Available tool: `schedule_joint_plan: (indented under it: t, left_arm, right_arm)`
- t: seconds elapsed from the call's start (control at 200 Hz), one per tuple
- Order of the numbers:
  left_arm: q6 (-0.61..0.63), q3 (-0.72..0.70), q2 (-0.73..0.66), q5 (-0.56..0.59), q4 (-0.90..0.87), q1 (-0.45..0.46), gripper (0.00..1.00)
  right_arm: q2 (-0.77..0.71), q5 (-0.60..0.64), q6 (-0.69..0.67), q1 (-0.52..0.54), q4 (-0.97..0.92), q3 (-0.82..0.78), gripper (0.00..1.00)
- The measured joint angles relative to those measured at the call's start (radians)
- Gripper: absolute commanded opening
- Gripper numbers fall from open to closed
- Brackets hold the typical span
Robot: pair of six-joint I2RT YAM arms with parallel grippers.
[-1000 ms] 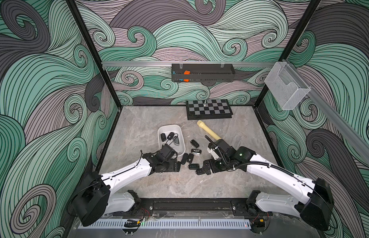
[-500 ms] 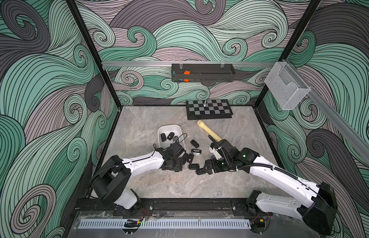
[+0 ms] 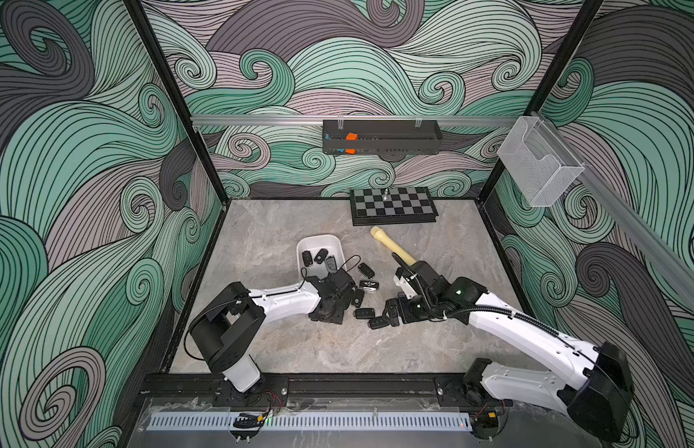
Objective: Place the car key into the storage box
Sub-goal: Pick up the car key from the center of the board.
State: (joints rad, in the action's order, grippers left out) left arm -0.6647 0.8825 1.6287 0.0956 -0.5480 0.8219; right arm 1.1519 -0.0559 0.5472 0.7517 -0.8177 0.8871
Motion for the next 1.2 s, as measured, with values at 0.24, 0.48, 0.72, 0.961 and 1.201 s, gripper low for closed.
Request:
schedule_joint_plan:
  t: [0.24, 0.48, 0.72, 0.961, 1.201]
  left_arm:
    - [0.004, 0.024, 0.025, 0.016, -0.013, 0.005, 0.37]
    - [0.011, 0.028, 0.026, 0.018, -0.019, 0.007, 0.27]
    - [0.002, 0.027, -0.025, 0.019, -0.056, 0.032, 0.24]
    - [-0.047, 0.027, -0.169, 0.032, -0.132, 0.058, 0.24]
    - [-0.085, 0.036, -0.317, 0.040, -0.254, 0.072, 0.24]
  right_arm:
    - [0.000, 0.000, -0.009, -0.007, 0.001, 0.000, 0.99]
    - [0.000, -0.003, -0.010, -0.007, 0.004, 0.000, 0.99]
    - [0.029, -0.020, -0.017, -0.007, 0.007, 0.000, 0.99]
    - [0.030, -0.031, -0.039, -0.012, 0.007, 0.000, 0.99]
    - [0.019, -0.034, -0.061, -0.012, 0.008, 0.000, 0.99]
